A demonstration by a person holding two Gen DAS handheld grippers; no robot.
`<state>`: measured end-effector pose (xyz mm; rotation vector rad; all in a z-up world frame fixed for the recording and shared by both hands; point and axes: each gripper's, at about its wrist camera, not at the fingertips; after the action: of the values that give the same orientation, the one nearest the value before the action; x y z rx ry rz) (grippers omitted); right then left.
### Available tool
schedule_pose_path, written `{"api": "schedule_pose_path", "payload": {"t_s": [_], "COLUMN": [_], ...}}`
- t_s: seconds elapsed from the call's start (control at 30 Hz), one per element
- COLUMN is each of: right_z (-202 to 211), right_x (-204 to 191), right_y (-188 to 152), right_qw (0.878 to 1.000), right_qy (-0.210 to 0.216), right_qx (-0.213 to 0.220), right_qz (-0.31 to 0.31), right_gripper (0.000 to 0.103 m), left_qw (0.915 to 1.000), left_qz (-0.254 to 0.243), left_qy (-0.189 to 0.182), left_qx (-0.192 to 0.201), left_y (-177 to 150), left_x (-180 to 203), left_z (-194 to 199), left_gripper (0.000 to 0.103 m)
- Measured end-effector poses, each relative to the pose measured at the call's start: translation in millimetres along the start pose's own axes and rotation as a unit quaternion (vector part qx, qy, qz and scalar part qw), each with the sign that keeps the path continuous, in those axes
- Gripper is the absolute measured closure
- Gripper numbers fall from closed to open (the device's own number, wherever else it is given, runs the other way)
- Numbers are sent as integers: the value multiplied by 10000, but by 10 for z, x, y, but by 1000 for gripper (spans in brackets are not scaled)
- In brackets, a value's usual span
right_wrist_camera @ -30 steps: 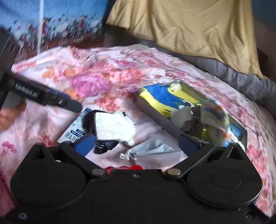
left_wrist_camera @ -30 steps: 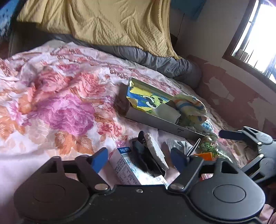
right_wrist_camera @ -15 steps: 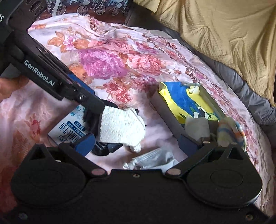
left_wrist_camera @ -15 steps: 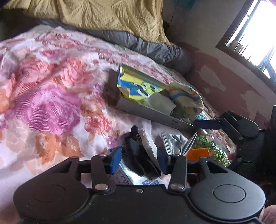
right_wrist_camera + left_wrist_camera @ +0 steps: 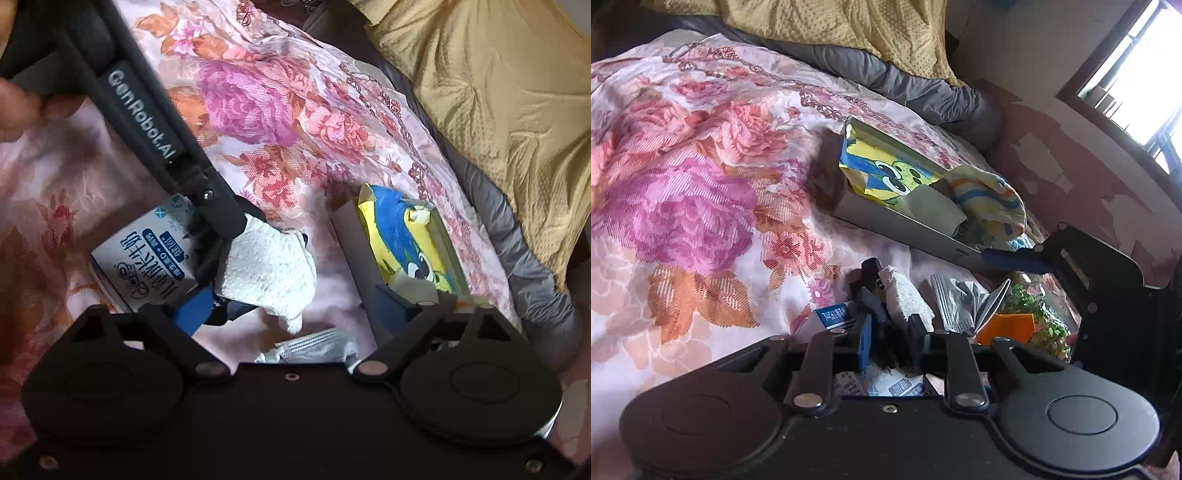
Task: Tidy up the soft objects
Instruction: 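Grasp the white fluffy cloth with the right tool while the left grasps its black-strapped end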
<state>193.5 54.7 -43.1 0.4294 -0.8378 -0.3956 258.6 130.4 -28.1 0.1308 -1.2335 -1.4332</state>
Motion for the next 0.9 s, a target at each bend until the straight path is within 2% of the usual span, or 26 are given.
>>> {"api": "schedule_pose_path", "payload": {"t_s": [0.07,0.23,0.3,0.33,0.4,0.43,0.73,0.9], "right_z": [5,-42,-45,-45,77,101,162,193], "right_x": [-34,-131,-189,-210,-216,-221,-247,-195], "right_y": [23,67,72,76,80,86,78,67], "right_qw": [9999,9994,9989,9986,9982,9982,9982,9987], "right_qy": [-52,-55,-49,-51,-55,-41,2,40], "right_qx": [-4,2,2,5,-1,-1,11,39], "right_qz": [125,339,474,535,595,599,595,514], "right_gripper": [24,43,54,56,72,75,86,86], "left_qw": [10000,9999,9999,9999,9999,9999,9999,9998], "left_qz": [40,102,109,108,131,152,152,113], "left_qy": [7,10,19,35,47,42,49,145], "left_qx": [7,19,24,24,24,25,30,37], "left_y": [2,3,0,-2,-2,0,0,7], "left_x": [-12,-31,-35,-38,-47,-51,-50,-56], "left_z": [-3,-19,-17,-18,-20,-19,-17,-17], "left_gripper": [84,86,88,90,91,91,92,100]}}
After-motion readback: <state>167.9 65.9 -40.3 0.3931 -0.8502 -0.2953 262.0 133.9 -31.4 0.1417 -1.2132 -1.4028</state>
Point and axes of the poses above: each gripper's, at about its wrist camera, not at the fingertips, and z roughly against the way its jaws point, x to its right, y to its top, and after that the axes turned 9 degrees about x, right-handed
